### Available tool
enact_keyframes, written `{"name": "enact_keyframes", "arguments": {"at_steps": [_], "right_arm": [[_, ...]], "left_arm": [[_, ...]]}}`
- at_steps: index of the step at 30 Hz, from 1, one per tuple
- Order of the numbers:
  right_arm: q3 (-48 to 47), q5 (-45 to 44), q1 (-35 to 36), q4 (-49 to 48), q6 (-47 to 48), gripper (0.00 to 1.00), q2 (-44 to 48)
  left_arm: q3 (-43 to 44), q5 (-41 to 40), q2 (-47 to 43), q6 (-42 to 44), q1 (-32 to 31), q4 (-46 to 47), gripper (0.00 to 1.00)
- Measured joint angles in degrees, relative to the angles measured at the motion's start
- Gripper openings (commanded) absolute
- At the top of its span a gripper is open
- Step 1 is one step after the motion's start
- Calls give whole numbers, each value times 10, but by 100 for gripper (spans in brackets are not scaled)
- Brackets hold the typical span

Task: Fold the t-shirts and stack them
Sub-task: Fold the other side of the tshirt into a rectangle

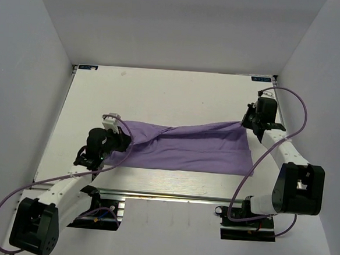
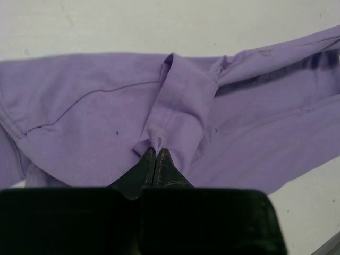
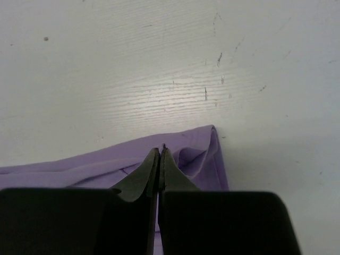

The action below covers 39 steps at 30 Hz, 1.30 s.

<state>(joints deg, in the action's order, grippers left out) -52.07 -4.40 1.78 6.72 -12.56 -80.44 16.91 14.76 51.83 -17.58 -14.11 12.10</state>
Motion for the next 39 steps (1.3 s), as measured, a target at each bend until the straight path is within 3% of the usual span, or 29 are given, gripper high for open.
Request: {"name": "enact_keyframes", "arguments": {"at_steps": [4, 7, 8, 9, 11, 12, 13, 14, 15, 16, 17, 18, 19, 23, 27, 33, 39], "right_arm": [[38, -12, 0, 4, -10, 0, 25], [67, -19, -2, 6, -19, 0, 28], [78, -23, -2, 8, -24, 5, 28], [87, -27, -2, 9, -33, 18, 28], [107, -43, -2, 16, -56, 21, 28], [116, -52, -3, 20, -69, 30, 28], [127, -66, -3, 30, -85, 42, 28], [135, -78, -3, 38, -101, 68, 29], [145, -93, -4, 50, -118, 76, 31], [150, -106, -5, 67, -128, 82, 33], [154, -123, -6, 84, -143, 87, 38], [155, -140, -7, 105, -156, 90, 45], [155, -154, -7, 121, -167, 90, 54], [151, -169, -9, 163, -183, 90, 104], [139, -117, -10, 154, -160, 90, 149], [139, 31, -9, 88, -94, 90, 192], [136, 128, -9, 52, -62, 90, 156]], "left_arm": [[-39, -8, -50, -20, 0, -22, 0], [-61, -6, -66, -37, 0, -31, 8], [-65, -6, -66, -43, 0, -36, 10], [-67, -5, -63, -50, 0, -40, 18], [-70, -3, -58, -64, 0, -53, 25], [-70, -3, -56, -72, 0, -63, 27], [-70, -3, -56, -78, 0, -74, 27], [-70, -6, -56, -85, 0, -94, 27], [-68, -9, -59, -90, 0, -113, 30], [-66, -14, -64, -94, 0, -136, 39], [-61, -22, -75, -98, 0, -167, 56], [-57, -27, -87, -98, 0, -190, 93], [-50, -36, -103, -104, 0, -214, 100], [-21, -50, -152, -116, 0, -255, 100], [13, -43, -127, -118, 0, -238, 100], [117, 44, 88, -81, 0, -157, 100], [211, 123, 270, -46, -6, -105, 100]]}}
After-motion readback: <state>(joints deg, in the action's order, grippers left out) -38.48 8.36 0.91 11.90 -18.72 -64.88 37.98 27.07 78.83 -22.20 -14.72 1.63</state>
